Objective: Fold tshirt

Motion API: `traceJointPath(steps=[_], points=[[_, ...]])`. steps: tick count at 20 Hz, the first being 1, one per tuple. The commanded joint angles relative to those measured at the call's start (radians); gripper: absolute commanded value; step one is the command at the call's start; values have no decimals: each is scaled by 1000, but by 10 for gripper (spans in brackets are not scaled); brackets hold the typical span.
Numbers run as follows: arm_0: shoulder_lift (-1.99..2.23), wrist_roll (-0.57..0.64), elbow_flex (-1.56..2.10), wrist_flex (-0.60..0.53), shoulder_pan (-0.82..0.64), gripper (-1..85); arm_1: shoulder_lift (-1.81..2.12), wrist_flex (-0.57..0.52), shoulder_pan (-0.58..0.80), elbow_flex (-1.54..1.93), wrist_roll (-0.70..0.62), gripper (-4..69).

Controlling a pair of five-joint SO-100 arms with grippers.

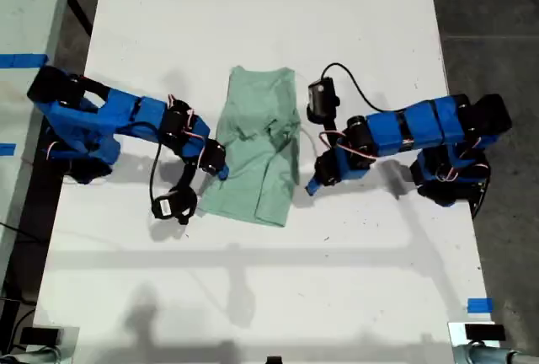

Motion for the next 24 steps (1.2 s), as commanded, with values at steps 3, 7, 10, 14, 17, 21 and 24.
traceJointPath(steps=[3,7,10,14,17,21,24], points=[[-222,38,-331,0,8,1,91,-43,-9,9,14,224],[-390,48,-505,81,-28,290,100,-54,-18,28,21,224],[-416,52,-506,166,-80,326,137,-74,-23,75,32,224],[-437,83,-503,264,-123,320,218,-106,-28,161,49,223],[-342,83,-489,319,-114,319,268,-124,-29,210,54,223],[-147,72,-431,402,-80,324,272,-127,-23,209,34,223],[21,52,-293,407,-71,327,268,-133,-21,195,17,223]])
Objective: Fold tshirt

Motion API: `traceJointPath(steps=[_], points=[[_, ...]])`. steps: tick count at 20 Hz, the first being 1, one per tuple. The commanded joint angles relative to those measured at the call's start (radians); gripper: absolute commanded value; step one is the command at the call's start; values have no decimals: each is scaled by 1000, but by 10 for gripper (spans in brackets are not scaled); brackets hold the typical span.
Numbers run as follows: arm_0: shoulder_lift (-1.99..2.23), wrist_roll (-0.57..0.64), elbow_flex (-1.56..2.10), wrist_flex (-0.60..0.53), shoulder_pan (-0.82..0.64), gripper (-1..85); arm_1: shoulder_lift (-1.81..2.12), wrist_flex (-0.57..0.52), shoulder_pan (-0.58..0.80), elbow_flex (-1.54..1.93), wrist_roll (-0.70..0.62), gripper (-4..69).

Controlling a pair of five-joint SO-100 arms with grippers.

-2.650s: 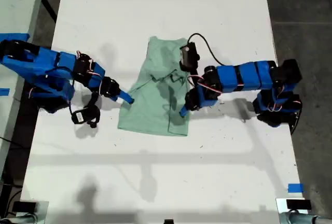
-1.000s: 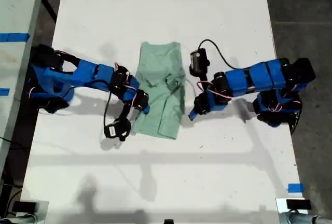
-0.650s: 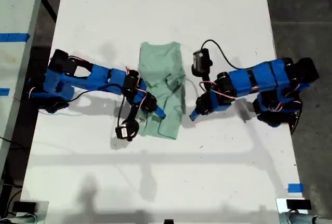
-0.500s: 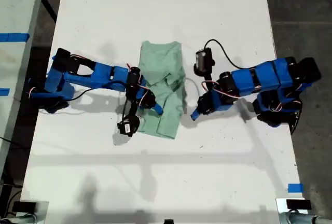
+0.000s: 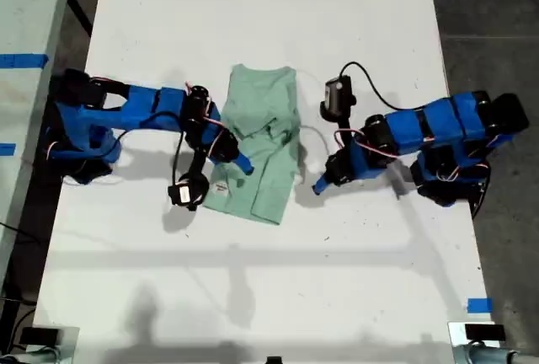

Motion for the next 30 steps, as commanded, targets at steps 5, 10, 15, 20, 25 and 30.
traceJointPath(steps=[5,10,15,20,25,30], points=[[494,-75,402,-106,69,316,-11,-18,-15,-137,-40,222],[630,-196,624,-210,161,298,-259,-9,-34,-407,-51,216],[548,-215,612,-296,212,302,-540,95,-57,-746,-23,316],[388,-187,603,-365,216,299,-638,40,-55,-770,20,337],[282,-187,603,-408,222,297,-775,-6,-46,-854,32,342],[242,-176,603,-408,216,297,-884,-14,-34,-959,29,342]])
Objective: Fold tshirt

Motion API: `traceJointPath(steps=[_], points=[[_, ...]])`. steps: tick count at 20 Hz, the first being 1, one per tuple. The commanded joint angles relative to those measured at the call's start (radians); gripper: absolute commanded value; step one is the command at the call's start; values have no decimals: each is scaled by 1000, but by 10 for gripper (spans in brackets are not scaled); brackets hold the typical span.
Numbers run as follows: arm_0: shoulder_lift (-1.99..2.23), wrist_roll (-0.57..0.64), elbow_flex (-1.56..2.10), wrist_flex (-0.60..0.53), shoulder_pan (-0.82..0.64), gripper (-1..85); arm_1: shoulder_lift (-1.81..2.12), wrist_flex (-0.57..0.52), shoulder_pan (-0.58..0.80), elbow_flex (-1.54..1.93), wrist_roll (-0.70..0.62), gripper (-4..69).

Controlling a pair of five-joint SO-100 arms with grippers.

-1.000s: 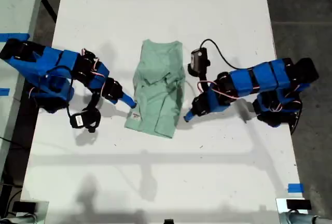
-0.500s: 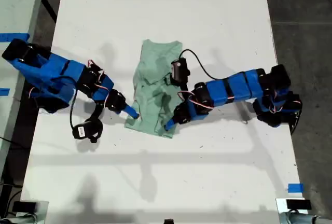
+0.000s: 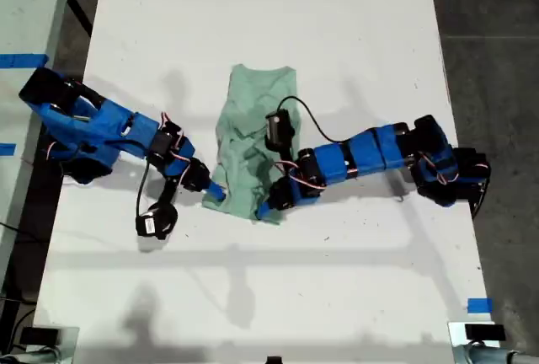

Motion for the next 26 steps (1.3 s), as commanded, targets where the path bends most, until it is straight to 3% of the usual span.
traceJointPath(steps=[1,8,11,12,13,14,20,24,26], points=[[-2,29,-34,-15,2,293,0,-23,12,-92,2,341],[-135,124,-74,-87,-6,203,-107,-23,15,-123,-2,307],[-242,195,-149,-74,-6,119,-138,-32,3,-129,-6,182],[-276,225,-189,-64,-2,44,-140,-35,0,-129,-5,116],[-299,219,-232,-40,5,1,-140,-35,-3,-129,-3,5],[-305,216,-262,-31,18,1,-140,-37,-6,-129,-6,-12],[-324,126,-474,34,110,1,-64,6,-83,-132,-14,-12],[-535,117,-1020,265,210,1,84,149,-219,-133,-14,-11],[-508,94,-1092,221,247,1,170,189,-278,-137,-6,-11]])
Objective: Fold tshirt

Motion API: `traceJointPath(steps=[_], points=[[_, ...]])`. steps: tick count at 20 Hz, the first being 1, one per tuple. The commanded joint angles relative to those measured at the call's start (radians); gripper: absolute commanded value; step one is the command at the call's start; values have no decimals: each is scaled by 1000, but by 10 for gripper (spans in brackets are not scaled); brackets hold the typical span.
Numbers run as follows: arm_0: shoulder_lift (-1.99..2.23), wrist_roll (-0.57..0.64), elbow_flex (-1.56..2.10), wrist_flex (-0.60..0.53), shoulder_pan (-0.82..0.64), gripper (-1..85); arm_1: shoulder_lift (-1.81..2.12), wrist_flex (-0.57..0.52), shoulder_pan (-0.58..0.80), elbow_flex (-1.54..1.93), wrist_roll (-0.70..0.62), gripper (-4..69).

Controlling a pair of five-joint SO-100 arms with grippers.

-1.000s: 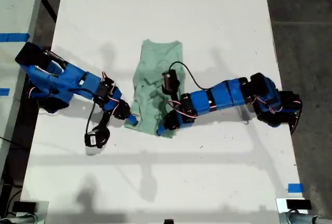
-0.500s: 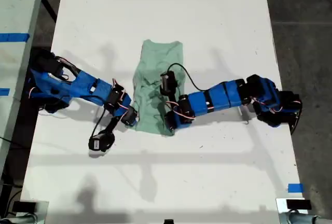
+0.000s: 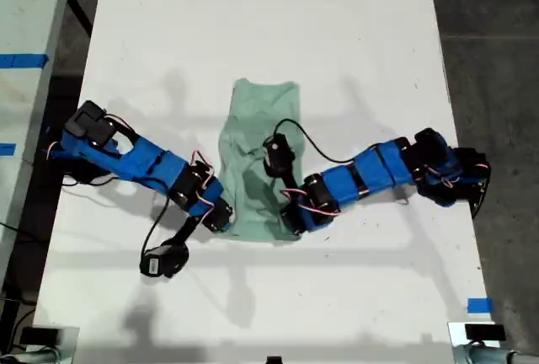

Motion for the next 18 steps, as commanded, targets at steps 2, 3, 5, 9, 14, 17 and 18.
traceJointPath(steps=[2,3,5,9,14,17,18], points=[[144,-49,-156,-44,78,1,232,63,-94,-38,0,-11],[167,-51,-156,-69,83,1,244,63,-89,-38,-14,-11],[187,-43,-155,-75,74,1,242,75,-55,-37,-51,-11],[276,-11,-141,-3,-20,1,245,95,80,-34,-144,-11],[419,152,-84,86,-285,1,281,117,321,-20,-325,-11],[374,256,-83,114,-422,1,282,117,439,20,-405,-11],[351,281,-81,126,-459,1,282,120,469,32,-417,-11]])
